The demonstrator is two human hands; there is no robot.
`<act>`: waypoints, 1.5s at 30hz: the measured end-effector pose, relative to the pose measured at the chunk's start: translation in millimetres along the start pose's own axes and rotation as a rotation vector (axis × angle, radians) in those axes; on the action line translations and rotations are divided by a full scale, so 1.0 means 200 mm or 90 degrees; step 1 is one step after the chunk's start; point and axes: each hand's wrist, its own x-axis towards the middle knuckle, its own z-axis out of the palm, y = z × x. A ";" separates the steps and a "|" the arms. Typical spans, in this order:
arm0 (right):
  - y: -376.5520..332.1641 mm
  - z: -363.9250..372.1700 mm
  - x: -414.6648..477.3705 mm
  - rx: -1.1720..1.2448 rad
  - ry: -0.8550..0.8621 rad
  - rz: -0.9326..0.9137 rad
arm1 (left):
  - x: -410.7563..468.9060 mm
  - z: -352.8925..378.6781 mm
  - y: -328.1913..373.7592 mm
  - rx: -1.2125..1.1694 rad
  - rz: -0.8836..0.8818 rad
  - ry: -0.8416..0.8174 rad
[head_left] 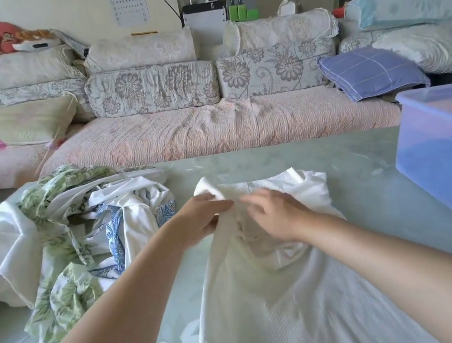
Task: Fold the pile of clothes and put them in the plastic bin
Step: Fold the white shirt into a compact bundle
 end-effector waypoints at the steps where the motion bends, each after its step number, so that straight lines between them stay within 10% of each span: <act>1: 0.01 -0.03 0.03 0.074 0.065 0.015 | 0.00 0.03 0.02 -0.017 0.008 -0.027; 6: 0.10 -0.14 0.01 -0.094 0.029 -0.088 | -0.02 0.20 0.03 -0.020 -0.013 -0.186; 10: 0.22 -0.09 -0.03 -0.193 -0.081 -0.089 | 0.01 0.24 0.03 0.067 0.042 0.039; 14: 0.25 -0.08 -0.01 -0.258 -0.097 -0.122 | 0.09 0.14 0.02 0.503 0.275 0.237; 20: 0.18 -0.06 0.01 0.020 -0.032 0.099 | 0.20 0.15 -0.11 0.861 0.262 -0.027; 29: 0.13 -0.11 0.04 0.103 0.070 0.223 | 0.22 0.21 -0.10 0.569 0.315 0.097; 36: 0.22 -0.09 -0.01 -0.161 0.032 0.221 | 0.27 0.24 -0.11 0.850 0.208 -0.087; 40: 0.18 -0.10 0.01 -0.202 0.039 -0.025 | 0.33 0.20 -0.08 0.886 0.164 -0.097; 45: 0.24 -0.04 -0.03 -0.171 -0.166 -0.025 | 0.42 0.12 -0.10 0.838 0.264 -0.120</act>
